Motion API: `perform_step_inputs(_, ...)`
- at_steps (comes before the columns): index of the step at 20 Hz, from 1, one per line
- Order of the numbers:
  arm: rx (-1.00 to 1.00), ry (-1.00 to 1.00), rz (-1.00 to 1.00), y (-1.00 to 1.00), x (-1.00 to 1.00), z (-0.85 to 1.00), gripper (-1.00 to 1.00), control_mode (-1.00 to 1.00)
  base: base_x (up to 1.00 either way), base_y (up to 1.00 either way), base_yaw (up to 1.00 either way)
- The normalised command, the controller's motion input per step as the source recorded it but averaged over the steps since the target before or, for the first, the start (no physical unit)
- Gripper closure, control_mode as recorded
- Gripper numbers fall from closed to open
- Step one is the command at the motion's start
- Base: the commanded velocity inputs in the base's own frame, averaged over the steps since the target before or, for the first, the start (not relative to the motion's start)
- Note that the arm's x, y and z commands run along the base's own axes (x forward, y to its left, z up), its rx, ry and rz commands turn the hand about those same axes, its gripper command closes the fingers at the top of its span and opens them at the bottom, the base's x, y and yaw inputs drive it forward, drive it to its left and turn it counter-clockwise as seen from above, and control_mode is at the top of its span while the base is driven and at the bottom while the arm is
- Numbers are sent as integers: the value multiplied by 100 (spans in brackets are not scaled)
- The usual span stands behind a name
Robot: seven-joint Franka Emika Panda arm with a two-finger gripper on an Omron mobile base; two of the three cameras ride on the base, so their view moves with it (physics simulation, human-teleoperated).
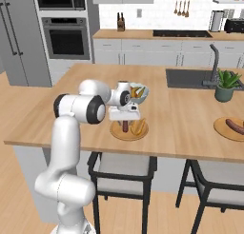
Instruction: Place one bun and one sausage from the bowl on each plate.
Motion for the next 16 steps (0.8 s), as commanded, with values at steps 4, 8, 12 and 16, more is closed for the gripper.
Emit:
perform_step_inputs(4, 0, -1, 0, -10, 0, 0, -100, -100, 0, 0, 0)
perform_step_inputs(8, 0, -5, 0, 0, -19, 32, -100, -100, 0, 0, 0)
perform_step_inputs(12, 0, -8, 1, 2, -60, 75, -100, -100, 0, 0, 0)
perform_step_inputs(16, 0, -3, 0, -3, -98, 66, -100, -100, 0, 0, 0)
